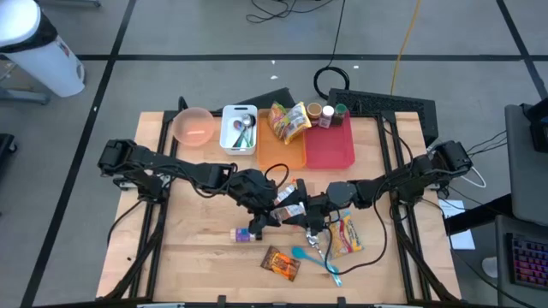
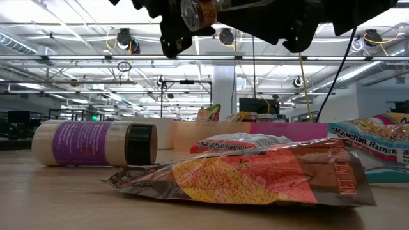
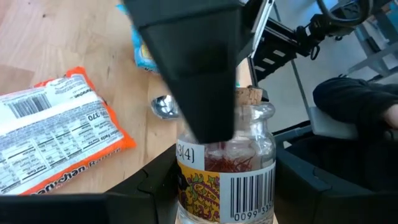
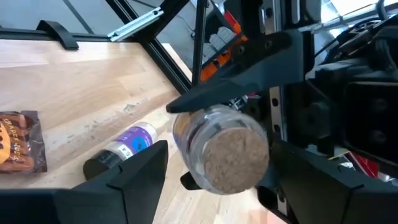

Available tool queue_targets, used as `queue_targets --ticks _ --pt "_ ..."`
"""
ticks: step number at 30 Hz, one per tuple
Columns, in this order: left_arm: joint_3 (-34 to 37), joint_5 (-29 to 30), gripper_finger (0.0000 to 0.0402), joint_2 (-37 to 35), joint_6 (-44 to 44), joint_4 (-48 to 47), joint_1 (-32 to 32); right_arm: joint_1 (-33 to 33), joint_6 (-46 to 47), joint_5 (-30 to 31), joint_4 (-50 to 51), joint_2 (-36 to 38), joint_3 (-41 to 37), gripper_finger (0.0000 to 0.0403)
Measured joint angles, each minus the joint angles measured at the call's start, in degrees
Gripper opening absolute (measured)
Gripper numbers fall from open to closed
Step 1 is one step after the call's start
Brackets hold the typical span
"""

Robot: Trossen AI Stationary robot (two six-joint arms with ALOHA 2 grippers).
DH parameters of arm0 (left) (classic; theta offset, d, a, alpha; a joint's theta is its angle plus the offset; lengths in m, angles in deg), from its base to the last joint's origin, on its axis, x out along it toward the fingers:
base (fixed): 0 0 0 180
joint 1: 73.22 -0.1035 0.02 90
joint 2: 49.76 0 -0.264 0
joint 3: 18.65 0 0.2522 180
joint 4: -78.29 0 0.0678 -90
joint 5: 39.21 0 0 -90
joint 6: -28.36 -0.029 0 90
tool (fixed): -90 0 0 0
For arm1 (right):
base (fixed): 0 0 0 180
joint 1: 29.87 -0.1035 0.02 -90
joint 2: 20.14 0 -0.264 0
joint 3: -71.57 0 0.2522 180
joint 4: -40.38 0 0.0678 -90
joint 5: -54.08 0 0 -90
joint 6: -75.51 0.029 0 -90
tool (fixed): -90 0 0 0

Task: Pick & Place Food Item
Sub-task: Put the brown seasoning bottle into the red bin

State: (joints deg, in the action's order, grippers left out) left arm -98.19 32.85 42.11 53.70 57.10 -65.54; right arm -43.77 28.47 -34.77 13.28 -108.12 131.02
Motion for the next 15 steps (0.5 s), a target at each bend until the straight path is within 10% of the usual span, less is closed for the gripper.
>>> queue_targets --ticks 15 --pt "0.00 -0.06 0.0196 0.76 -0.14 -0.27 -0.02 0.36 0.12 -4.32 0.39 0.00 0.00 0.0197"
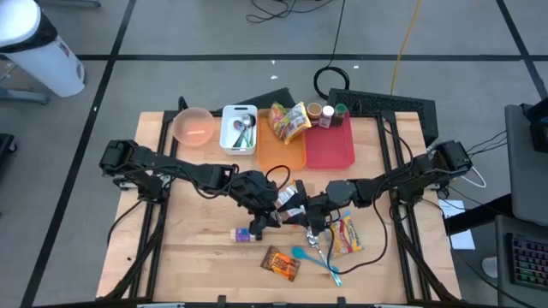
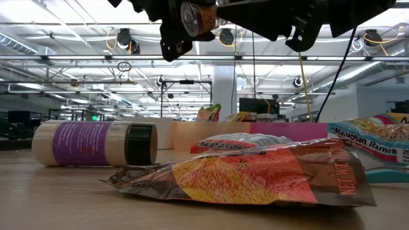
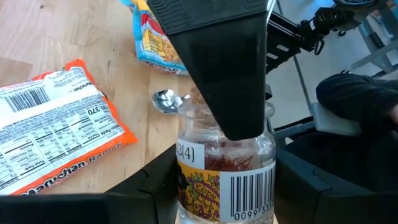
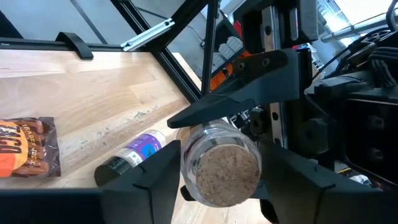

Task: Pick & Place Food Item
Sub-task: Put the brown seasoning bottle into the red bin

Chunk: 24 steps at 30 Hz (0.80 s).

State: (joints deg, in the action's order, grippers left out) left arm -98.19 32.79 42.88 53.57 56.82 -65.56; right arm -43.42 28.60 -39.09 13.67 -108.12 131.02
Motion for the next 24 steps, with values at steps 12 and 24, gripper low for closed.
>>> queue_targets --ticks 12,24 --pt "0.00 0.07 0.0196 -0.02 -0.04 -0.34 0.00 0.00 0.35 -0.12 0.41 0.02 0.00 0.0178" --pt "0.00 0.77 0.0233 -0.13 -0.50 1.29 -0.09 -0.09 -0.46 -0.23 1.58 -0.04 0.00 0.0163"
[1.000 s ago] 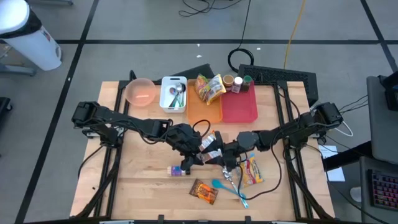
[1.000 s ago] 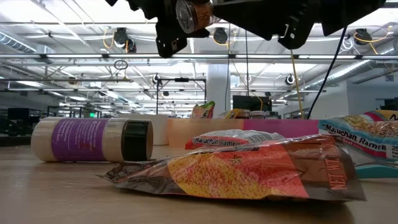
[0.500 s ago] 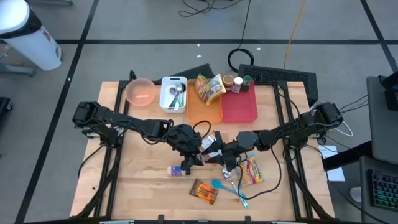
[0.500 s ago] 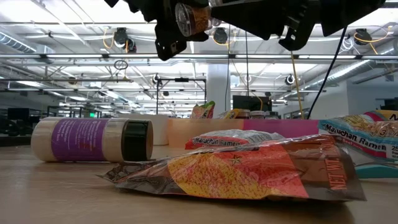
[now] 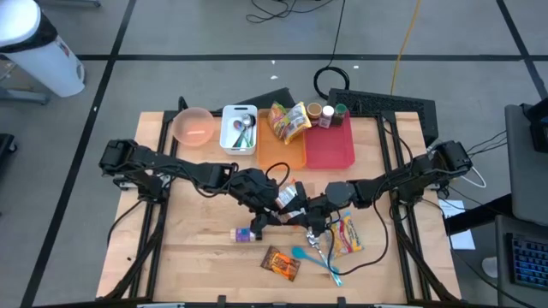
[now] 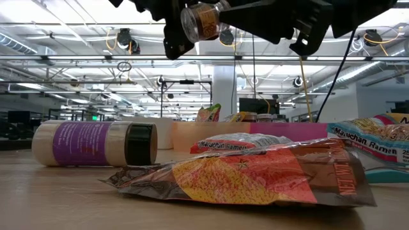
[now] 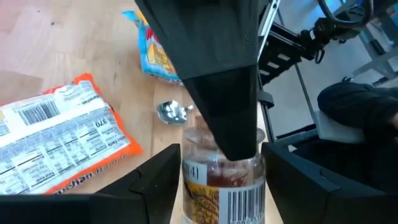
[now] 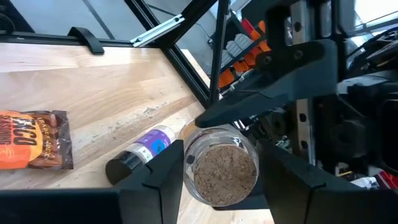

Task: Pick & Place Food Item
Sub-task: Put the brown seasoning bottle into the red bin

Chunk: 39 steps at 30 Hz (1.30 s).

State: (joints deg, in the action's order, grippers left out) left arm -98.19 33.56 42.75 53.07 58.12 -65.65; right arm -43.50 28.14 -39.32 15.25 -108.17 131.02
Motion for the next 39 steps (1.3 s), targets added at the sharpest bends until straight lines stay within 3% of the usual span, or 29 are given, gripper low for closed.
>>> queue_targets --ticks 26,39 --pt "0.00 -2.60 0.0239 -1.55 -1.81 -3.64 -0.26 0.02 0.04 0.64 0.07 0.04 0.00 0.0163" --pt "-0.02 2.37 0.0239 -9.17 -4.22 -7.35 -0.16 0.06 0.03 3.82 2.73 -0.07 -0.11 0.0163"
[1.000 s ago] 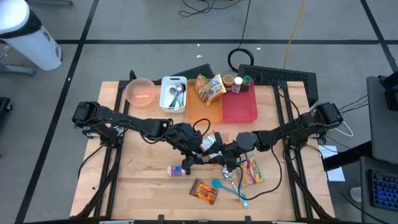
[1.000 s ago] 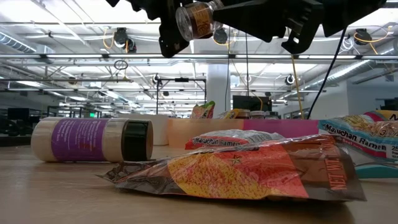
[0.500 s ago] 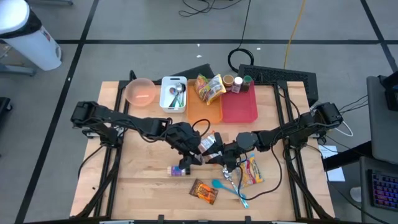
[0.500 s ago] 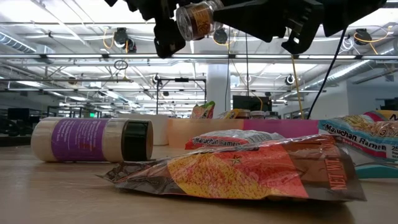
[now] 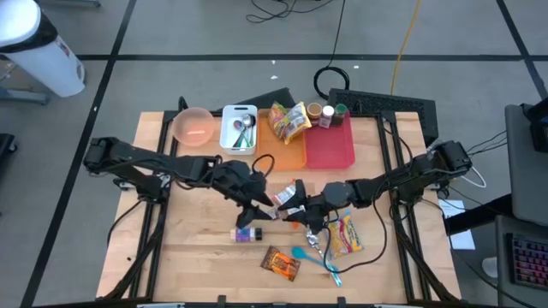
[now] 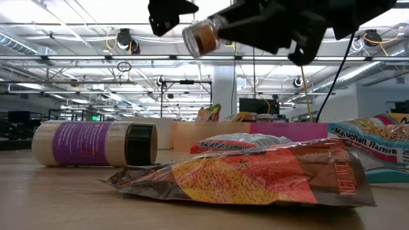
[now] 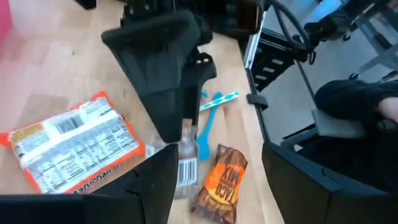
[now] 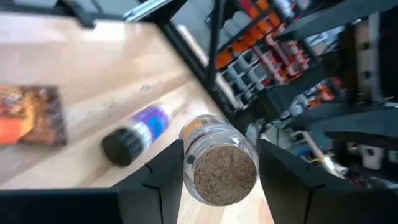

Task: Pick & Place Food Item
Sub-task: Put the brown seasoning bottle into the red bin

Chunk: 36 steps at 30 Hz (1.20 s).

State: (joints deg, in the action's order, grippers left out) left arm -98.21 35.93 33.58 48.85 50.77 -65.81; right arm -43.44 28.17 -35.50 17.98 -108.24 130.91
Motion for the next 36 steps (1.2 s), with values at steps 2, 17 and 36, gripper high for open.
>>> queue_targets --ticks 2,17,36 --pt "0.00 0.29 0.0239 -1.29 -0.66 0.34 -0.02 0.00 0.16 0.03 -0.46 0.16 0.13 0.0163" --pt "0.06 23.96 0.0239 -15.89 -4.42 -14.85 7.40 1.59 -1.13 12.58 16.07 12.24 1.03 0.0163" --pt "8.16 40.26 0.0239 -19.61 -10.78 -7.11 21.12 27.26 25.27 10.15 73.70 17.94 28.92 0.0163"
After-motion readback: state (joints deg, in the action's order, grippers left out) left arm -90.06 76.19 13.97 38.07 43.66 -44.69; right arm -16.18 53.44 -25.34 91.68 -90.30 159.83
